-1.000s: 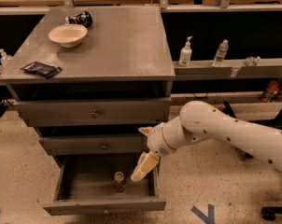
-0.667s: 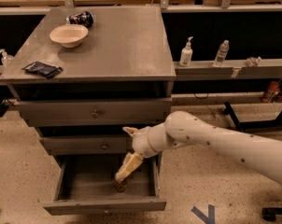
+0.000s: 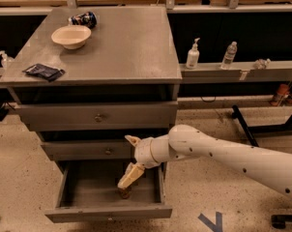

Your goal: Pick orange can from bottom drawer and place on counter

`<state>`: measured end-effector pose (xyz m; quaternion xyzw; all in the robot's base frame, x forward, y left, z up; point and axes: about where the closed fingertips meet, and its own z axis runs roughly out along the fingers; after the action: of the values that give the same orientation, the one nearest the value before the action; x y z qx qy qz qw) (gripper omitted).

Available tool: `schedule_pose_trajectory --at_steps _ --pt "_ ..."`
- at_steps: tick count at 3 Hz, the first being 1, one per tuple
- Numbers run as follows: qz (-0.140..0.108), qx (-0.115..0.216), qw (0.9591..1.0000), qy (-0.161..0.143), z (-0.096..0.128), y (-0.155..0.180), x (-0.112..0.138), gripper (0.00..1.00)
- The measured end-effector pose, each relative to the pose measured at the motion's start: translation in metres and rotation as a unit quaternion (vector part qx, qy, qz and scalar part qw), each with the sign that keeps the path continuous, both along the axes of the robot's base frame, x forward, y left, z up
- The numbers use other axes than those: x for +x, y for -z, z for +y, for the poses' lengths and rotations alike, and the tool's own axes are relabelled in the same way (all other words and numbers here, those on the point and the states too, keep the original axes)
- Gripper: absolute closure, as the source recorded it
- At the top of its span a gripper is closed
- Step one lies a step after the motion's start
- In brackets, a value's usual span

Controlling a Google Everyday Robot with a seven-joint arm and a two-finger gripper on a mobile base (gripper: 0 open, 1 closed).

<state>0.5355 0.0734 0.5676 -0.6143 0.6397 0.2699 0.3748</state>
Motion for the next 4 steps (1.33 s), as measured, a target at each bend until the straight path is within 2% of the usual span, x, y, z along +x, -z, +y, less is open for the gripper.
schedule_pose_trajectory --at_steps 1,2,3,4 --pt "0.027 0.004 0.9996 -0.009 0.013 0.025 0.004 0.00" --pt "0.009 0.051 0.9986 0.002 0.038 0.076 0.029 0.00" --pt "-0.042 0.091 0.9948 0.020 0.050 0.120 0.054 0.00" --pt "-0.049 0.119 0.9911 0.035 0.045 0.185 0.059 0.00"
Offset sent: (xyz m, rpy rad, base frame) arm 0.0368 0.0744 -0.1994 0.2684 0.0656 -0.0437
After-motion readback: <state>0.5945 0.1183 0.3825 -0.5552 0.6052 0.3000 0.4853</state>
